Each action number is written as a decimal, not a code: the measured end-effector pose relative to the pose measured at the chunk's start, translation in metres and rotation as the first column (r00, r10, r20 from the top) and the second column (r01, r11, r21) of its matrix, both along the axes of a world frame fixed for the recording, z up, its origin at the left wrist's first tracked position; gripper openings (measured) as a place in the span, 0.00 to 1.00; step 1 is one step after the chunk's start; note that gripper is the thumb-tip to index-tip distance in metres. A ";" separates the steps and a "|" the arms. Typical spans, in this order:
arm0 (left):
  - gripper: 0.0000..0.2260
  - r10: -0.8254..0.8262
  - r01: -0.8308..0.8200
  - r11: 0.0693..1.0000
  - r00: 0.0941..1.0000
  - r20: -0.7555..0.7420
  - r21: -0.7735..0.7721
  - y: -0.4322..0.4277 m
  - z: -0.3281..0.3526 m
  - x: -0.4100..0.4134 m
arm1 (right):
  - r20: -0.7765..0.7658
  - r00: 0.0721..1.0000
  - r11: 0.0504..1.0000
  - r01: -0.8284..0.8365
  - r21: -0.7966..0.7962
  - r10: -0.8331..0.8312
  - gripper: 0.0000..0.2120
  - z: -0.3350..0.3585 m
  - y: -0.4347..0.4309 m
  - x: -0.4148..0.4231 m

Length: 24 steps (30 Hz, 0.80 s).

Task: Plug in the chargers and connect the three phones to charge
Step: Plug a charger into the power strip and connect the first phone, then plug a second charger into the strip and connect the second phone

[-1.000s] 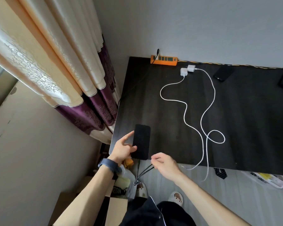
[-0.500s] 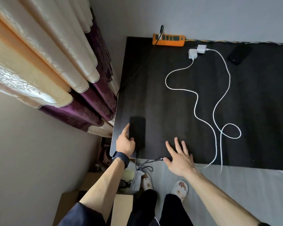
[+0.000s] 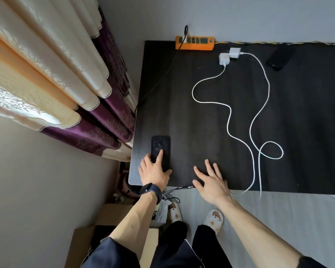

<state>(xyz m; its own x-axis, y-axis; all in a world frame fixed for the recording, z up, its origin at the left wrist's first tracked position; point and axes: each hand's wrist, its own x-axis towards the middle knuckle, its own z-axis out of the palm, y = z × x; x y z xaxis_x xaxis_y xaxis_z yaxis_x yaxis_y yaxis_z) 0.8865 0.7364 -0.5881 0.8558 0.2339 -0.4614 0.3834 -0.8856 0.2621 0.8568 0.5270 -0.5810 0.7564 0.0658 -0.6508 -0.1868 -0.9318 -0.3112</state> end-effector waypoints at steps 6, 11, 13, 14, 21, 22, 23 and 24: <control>0.34 -0.059 0.060 0.998 0.998 -0.033 0.004 0.008 -0.010 -0.006 | -0.013 0.998 0.997 -0.065 0.043 0.066 0.27 -0.005 -0.001 -0.005; 0.34 -0.085 0.087 0.995 0.996 -0.040 0.052 0.013 -0.012 -0.004 | -0.025 0.982 0.979 -0.186 0.085 0.189 0.25 -0.009 -0.013 -0.015; 0.34 -0.089 0.091 0.994 0.995 -0.042 0.066 0.013 -0.011 -0.004 | -0.003 0.979 0.978 -0.202 0.048 0.202 0.28 -0.010 -0.016 -0.021; 0.34 -0.088 0.091 0.993 0.995 -0.048 0.073 0.012 -0.011 -0.004 | 0.008 0.978 0.977 -0.209 0.029 0.209 0.29 -0.010 -0.016 -0.022; 0.34 -0.063 0.070 0.994 0.994 -0.086 0.079 0.010 -0.005 -0.001 | 0.026 0.977 0.977 -0.214 0.013 0.214 0.28 -0.011 -0.015 -0.023; 0.34 -0.068 0.075 0.995 0.994 -0.087 0.071 0.011 -0.003 -0.001 | 0.022 0.976 0.976 -0.216 0.013 0.215 0.28 -0.010 -0.015 -0.023; 0.35 -0.073 0.079 0.995 0.993 -0.092 0.061 0.013 -0.002 -0.001 | 0.016 0.976 0.976 -0.217 0.016 0.217 0.28 -0.009 -0.015 -0.022; 0.35 -0.078 0.084 0.995 0.992 -0.101 0.052 0.014 -0.001 -0.002 | 0.006 0.975 0.975 -0.221 0.019 0.221 0.28 -0.008 -0.016 -0.022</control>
<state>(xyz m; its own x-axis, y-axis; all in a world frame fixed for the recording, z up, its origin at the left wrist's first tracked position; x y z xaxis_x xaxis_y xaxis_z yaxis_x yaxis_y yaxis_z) 0.8844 0.7505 -0.5889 0.8238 0.1937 -0.5327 0.3312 -0.9272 0.1751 0.8350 0.5109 -0.5887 0.7241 0.2438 -0.6452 0.0238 -0.9437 -0.3299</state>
